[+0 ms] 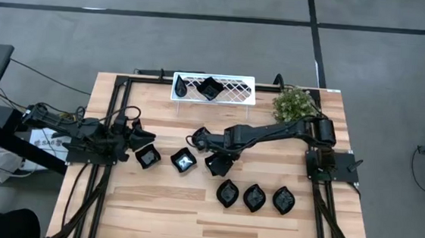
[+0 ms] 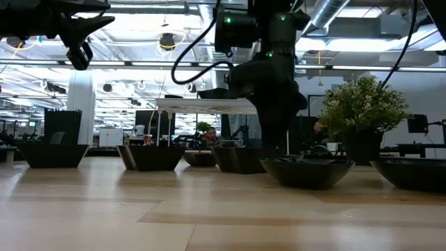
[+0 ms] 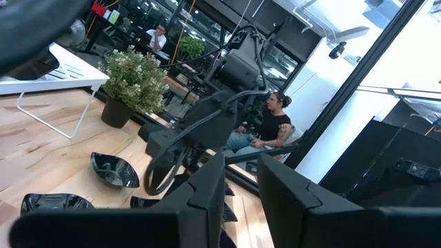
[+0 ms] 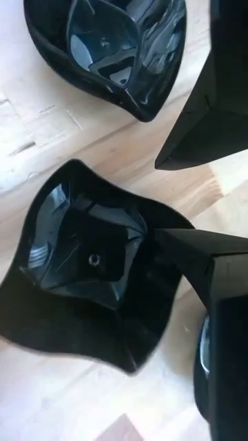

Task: Pick & Place Mini shaped plates
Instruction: Stack the distorted square-shaped plate on top of the distorted square-shaped plate on the shelf

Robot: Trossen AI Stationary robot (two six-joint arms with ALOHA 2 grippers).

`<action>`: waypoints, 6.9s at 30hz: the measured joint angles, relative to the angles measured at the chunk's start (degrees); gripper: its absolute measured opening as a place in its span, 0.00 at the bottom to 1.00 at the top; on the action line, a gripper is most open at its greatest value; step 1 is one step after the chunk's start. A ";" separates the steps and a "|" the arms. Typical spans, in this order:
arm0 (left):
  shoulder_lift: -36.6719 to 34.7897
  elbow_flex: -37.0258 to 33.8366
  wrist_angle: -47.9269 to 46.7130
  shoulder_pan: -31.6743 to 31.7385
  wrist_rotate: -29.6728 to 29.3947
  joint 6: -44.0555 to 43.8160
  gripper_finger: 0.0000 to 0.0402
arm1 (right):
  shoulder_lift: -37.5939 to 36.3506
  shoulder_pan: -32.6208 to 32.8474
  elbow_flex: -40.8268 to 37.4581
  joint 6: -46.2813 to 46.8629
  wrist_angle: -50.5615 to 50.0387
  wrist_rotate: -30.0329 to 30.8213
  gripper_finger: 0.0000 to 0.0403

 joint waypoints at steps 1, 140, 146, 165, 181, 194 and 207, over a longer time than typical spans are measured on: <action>0.02 0.00 0.08 0.02 0.00 0.00 0.22 | 0.00 -0.05 -0.60 0.01 1.10 -0.32 0.36; 0.00 0.00 1.54 0.02 -0.02 2.14 0.22 | 0.00 -0.29 -2.20 -0.15 4.96 0.83 0.22; 0.00 0.00 1.56 0.00 -0.02 2.14 0.22 | 0.02 0.42 -2.22 -0.17 3.22 1.45 0.22; 0.00 0.00 1.97 -0.01 -0.02 2.12 0.22 | 0.02 0.27 -2.22 0.00 4.36 2.55 0.22; 0.00 0.00 2.41 0.00 -0.01 2.12 0.22 | 0.07 0.54 -6.48 3.02 8.22 2.15 0.22; 0.00 0.00 2.41 0.00 0.00 2.12 0.22 | -0.51 0.73 -6.50 3.02 8.20 2.15 0.17; 0.00 0.00 2.41 0.02 -0.02 2.12 0.22 | -0.59 0.36 -6.02 3.02 8.10 2.08 0.02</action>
